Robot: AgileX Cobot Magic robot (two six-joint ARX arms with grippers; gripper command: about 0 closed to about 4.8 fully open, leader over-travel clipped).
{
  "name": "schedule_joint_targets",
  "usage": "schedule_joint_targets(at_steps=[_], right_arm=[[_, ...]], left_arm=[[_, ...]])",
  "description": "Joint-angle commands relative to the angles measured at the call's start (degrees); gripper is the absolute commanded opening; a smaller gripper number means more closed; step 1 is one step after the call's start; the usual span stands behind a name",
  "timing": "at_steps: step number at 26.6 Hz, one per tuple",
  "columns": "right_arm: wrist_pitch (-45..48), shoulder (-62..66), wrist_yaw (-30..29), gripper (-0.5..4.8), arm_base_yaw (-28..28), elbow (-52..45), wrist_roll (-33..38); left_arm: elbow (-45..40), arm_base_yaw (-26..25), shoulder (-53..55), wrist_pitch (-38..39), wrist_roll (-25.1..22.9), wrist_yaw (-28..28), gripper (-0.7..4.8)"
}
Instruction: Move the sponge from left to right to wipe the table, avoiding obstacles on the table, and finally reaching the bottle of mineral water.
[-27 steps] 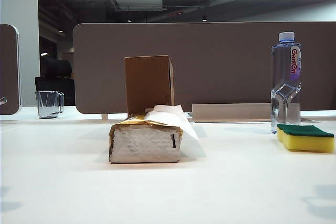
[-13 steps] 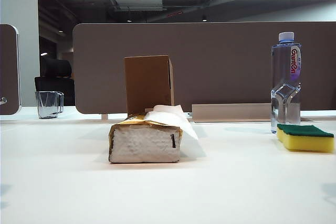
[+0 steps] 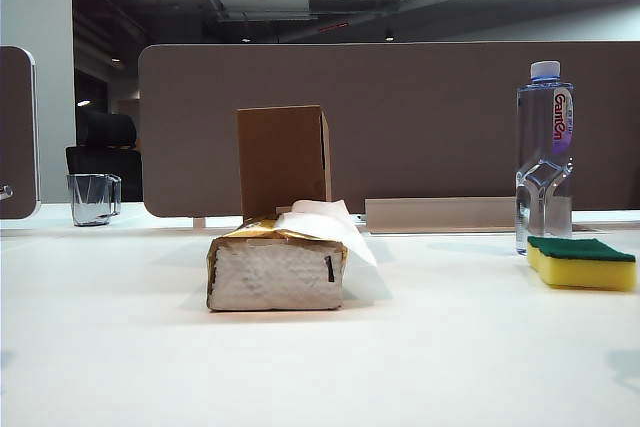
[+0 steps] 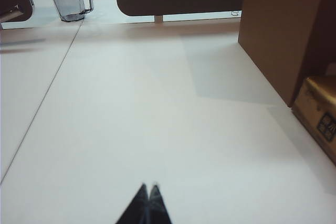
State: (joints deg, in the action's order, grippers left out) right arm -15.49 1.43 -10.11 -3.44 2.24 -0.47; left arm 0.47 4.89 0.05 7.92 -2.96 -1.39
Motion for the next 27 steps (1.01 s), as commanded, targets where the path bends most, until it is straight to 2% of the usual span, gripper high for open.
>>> schedule_joint_targets(at_steps=[1,27], right_arm=[[0.3,0.1,0.1,-0.08,0.0,-0.1,0.5],[0.5,0.0,0.1,-0.08,-0.1,-0.1,0.5]], left_arm=[[0.0,0.0,0.1,1.4,0.0,0.3,-0.06],[0.0,0.0,0.1,2.7,0.0,0.2,-0.06]])
